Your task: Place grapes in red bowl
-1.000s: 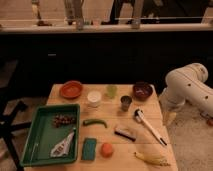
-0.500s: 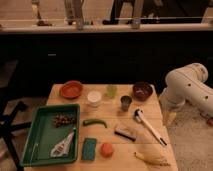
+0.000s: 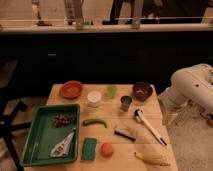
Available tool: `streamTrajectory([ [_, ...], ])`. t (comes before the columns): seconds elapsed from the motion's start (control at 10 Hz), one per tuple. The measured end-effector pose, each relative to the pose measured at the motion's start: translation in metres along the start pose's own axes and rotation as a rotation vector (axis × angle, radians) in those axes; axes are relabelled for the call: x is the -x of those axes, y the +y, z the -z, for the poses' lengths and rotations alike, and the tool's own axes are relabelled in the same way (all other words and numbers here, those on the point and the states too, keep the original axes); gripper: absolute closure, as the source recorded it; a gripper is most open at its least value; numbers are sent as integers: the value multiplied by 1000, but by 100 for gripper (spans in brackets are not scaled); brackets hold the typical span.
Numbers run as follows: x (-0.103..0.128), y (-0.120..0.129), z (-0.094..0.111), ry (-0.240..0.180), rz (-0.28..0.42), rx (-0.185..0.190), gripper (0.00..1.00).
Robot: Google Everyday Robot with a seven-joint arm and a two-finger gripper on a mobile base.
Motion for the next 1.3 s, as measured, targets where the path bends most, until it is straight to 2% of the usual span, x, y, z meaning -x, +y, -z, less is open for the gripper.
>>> streamTrajectory([
  [0.3,32,5,20,-58,34,-50,20],
  [0.4,43,6,23,-78,48,-54,20],
  [0.8,101,9,31,-139,144,-48,20],
  [1.1,153,14,35,-195,261,-28,20],
  [1.2,165,13,37,-212,293,-23,20],
  [1.3,168,14,38,-217,302,-19,20],
])
